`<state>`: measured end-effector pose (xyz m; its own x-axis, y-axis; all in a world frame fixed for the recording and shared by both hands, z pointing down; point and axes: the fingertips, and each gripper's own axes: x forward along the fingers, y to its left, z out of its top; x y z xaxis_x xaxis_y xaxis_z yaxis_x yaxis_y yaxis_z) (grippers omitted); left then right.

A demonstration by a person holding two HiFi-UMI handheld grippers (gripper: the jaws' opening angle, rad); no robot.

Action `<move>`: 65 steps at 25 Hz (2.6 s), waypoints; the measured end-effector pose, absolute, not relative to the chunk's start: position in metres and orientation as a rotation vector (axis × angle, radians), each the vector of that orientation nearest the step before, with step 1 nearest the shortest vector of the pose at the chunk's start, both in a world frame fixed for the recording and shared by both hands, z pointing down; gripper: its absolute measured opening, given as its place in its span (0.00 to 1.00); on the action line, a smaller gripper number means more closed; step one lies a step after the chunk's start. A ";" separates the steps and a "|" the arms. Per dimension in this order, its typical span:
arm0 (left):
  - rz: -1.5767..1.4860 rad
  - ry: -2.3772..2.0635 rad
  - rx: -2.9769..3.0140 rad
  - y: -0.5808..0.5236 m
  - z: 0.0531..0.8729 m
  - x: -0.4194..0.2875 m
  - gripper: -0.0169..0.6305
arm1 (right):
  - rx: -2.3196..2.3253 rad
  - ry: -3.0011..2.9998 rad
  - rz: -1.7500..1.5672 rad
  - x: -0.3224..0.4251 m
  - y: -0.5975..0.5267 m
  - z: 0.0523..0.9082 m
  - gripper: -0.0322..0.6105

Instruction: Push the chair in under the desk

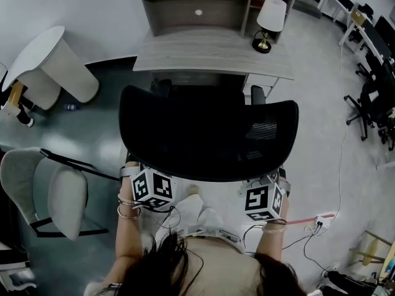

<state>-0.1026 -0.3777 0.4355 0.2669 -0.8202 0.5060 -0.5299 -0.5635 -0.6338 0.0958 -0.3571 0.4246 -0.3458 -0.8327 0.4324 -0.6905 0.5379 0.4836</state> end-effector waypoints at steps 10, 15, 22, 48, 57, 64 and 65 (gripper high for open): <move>-1.188 1.213 -2.210 -0.387 0.435 -0.107 0.46 | 1.242 -2.133 -0.289 0.091 -0.363 0.424 0.32; -1.169 1.208 -2.210 -0.389 0.434 -0.109 0.46 | 1.253 -2.132 -0.287 0.089 -0.365 0.423 0.32; -1.177 1.212 -2.212 -0.396 0.436 -0.116 0.46 | 1.254 -2.136 -0.301 0.082 -0.369 0.424 0.32; -1.165 1.258 -2.171 -0.408 0.438 -0.146 0.47 | 1.270 -2.149 -0.325 0.055 -0.369 0.425 0.35; -1.174 1.336 -2.112 -0.405 0.437 -0.147 0.47 | 1.298 -2.112 -0.343 0.057 -0.368 0.425 0.34; -1.123 1.450 -2.176 -0.398 0.432 -0.145 0.47 | 1.314 -2.149 -0.323 0.055 -0.365 0.423 0.34; -1.113 1.460 -2.189 -0.396 0.432 -0.144 0.47 | 1.310 -2.150 -0.326 0.055 -0.364 0.423 0.34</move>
<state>-0.1439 -0.3961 0.4316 0.1910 -0.8766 0.4417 -0.6580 -0.4483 -0.6051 0.0548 -0.3642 0.4232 -0.3382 -0.8697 0.3596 -0.7242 0.4845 0.4906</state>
